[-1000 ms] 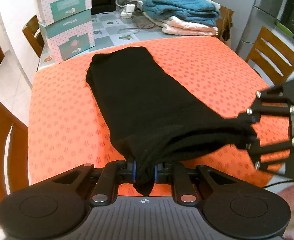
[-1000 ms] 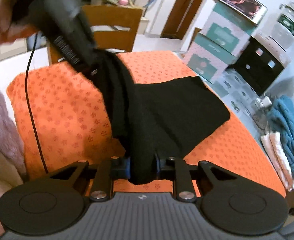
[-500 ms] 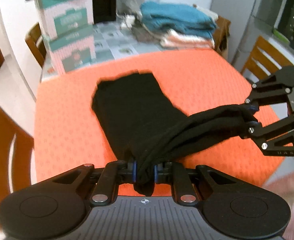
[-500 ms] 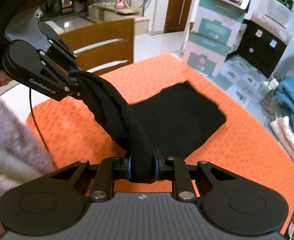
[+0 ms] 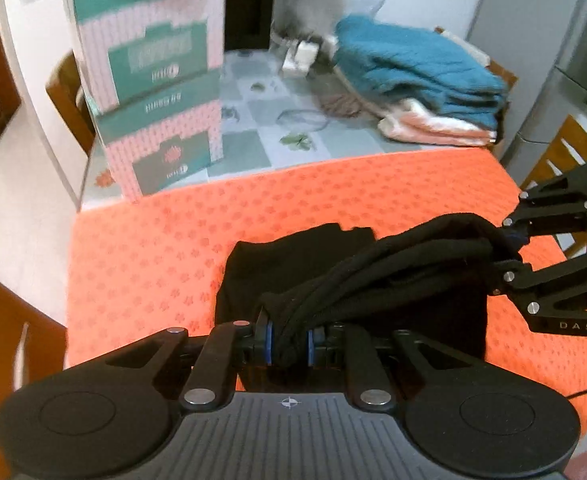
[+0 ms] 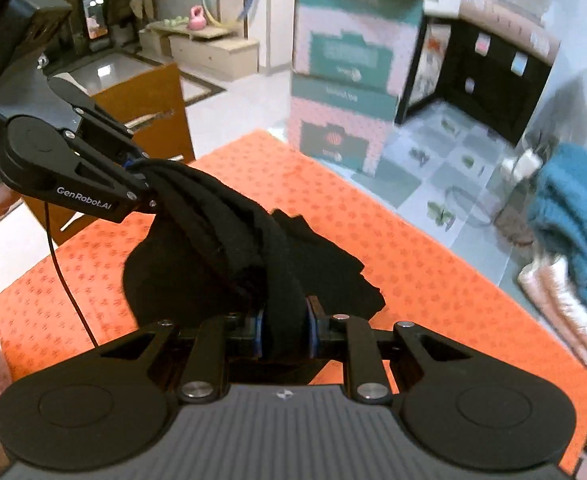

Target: Fold clothes

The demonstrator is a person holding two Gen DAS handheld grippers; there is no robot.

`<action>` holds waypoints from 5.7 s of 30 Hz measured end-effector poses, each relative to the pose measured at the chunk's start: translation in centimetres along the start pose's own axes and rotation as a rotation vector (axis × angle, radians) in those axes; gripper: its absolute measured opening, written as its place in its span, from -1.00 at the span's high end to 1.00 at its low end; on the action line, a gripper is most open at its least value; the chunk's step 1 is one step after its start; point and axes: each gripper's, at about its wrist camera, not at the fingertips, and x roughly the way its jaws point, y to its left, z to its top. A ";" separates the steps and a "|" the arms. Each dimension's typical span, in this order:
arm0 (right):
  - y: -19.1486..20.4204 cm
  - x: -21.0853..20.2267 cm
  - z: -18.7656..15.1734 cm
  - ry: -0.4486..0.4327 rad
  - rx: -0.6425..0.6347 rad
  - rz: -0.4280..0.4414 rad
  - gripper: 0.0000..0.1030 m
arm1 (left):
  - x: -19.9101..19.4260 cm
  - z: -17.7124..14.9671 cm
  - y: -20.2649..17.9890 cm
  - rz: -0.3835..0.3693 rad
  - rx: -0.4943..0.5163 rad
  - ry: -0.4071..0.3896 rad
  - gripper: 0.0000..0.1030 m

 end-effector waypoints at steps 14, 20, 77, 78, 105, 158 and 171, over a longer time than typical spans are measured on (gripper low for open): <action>-7.6 12.7 1.4 0.171 0.124 0.081 0.54 | 12.6 2.7 4.2 -0.006 -0.095 0.187 0.56; -9.0 13.8 0.6 0.169 0.205 0.098 0.45 | 11.6 2.6 5.4 0.006 -0.161 0.125 0.02; 1.1 6.2 -4.5 0.082 0.298 0.010 0.29 | 12.5 1.8 1.8 -0.046 -0.197 0.016 0.31; 1.3 6.3 -4.9 0.076 0.292 -0.001 0.29 | 12.8 1.9 2.0 -0.045 -0.211 0.010 0.34; -9.7 9.9 -3.0 -0.040 0.547 0.000 0.78 | 3.0 -6.8 5.5 -0.040 -0.370 -0.039 0.27; -1.2 2.6 -8.7 -0.004 0.555 0.017 -0.01 | 2.4 -13.0 4.1 -0.130 -0.497 0.020 -0.21; -2.5 6.8 -12.1 0.081 0.972 0.159 -0.48 | 2.5 -13.2 5.5 -0.225 -0.719 0.016 -0.57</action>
